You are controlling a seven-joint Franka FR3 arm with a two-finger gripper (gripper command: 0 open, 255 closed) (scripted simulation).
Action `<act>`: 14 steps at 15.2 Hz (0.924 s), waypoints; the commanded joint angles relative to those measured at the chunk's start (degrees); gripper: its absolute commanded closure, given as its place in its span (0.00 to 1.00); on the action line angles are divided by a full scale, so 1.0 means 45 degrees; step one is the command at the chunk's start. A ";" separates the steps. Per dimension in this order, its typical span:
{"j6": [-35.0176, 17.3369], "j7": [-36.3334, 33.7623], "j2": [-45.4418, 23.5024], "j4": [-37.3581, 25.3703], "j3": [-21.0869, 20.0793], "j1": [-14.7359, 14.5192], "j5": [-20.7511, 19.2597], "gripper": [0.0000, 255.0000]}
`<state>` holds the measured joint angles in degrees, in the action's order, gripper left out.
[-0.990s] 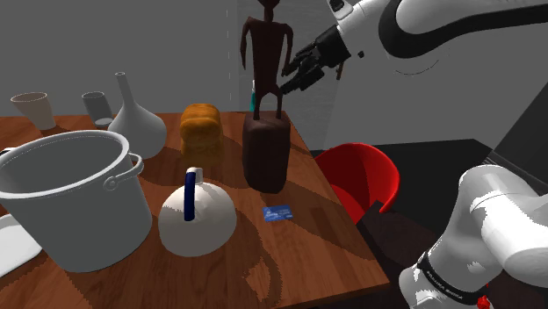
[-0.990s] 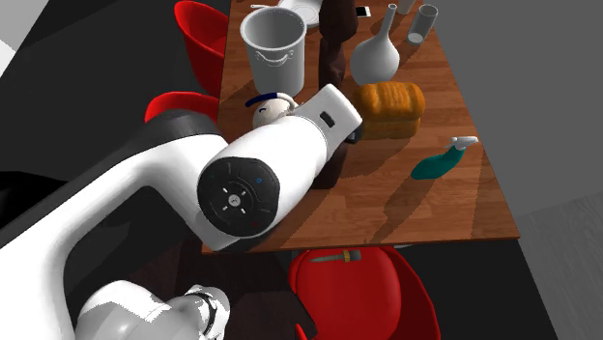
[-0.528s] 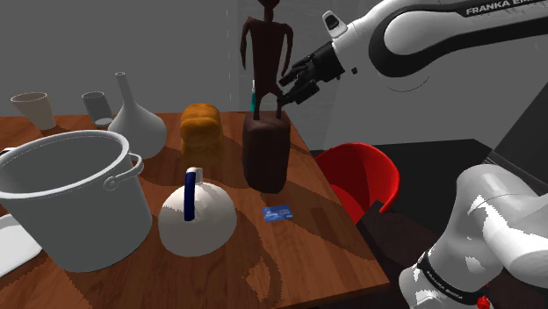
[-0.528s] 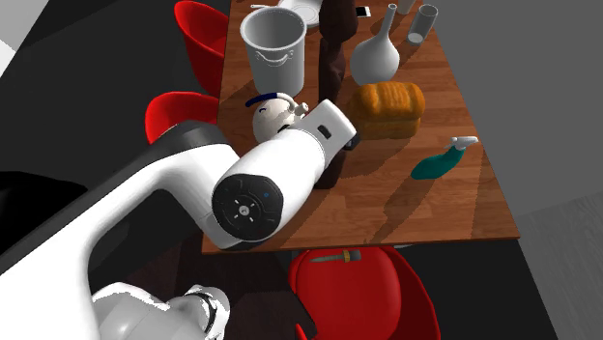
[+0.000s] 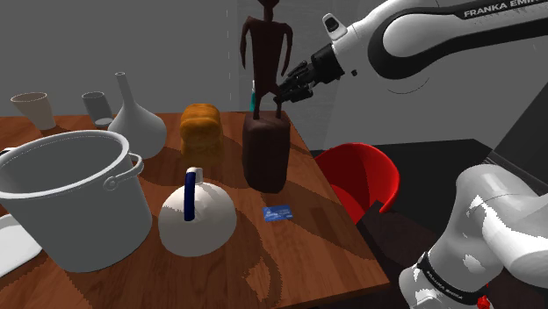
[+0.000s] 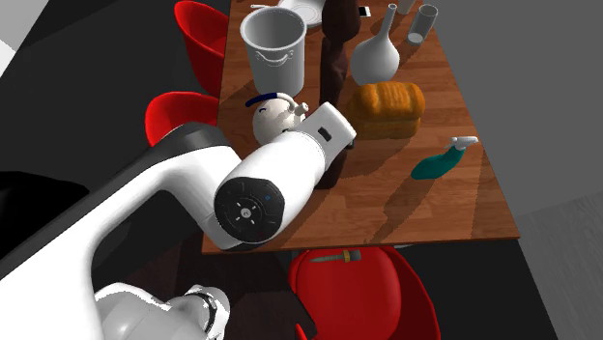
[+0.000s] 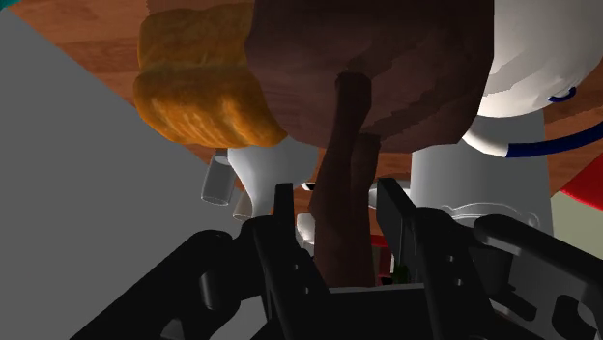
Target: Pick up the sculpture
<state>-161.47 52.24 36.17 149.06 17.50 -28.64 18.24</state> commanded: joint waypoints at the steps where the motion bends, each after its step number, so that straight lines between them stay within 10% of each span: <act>1: 0.0000 0.0003 -0.0010 0.0009 0.0005 0.0000 0.0000 1.00; 14: 0.1952 -0.0921 0.0268 -0.1576 -0.0672 0.0721 -0.0578 1.00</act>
<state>-153.38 48.59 37.06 142.69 14.87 -25.71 15.88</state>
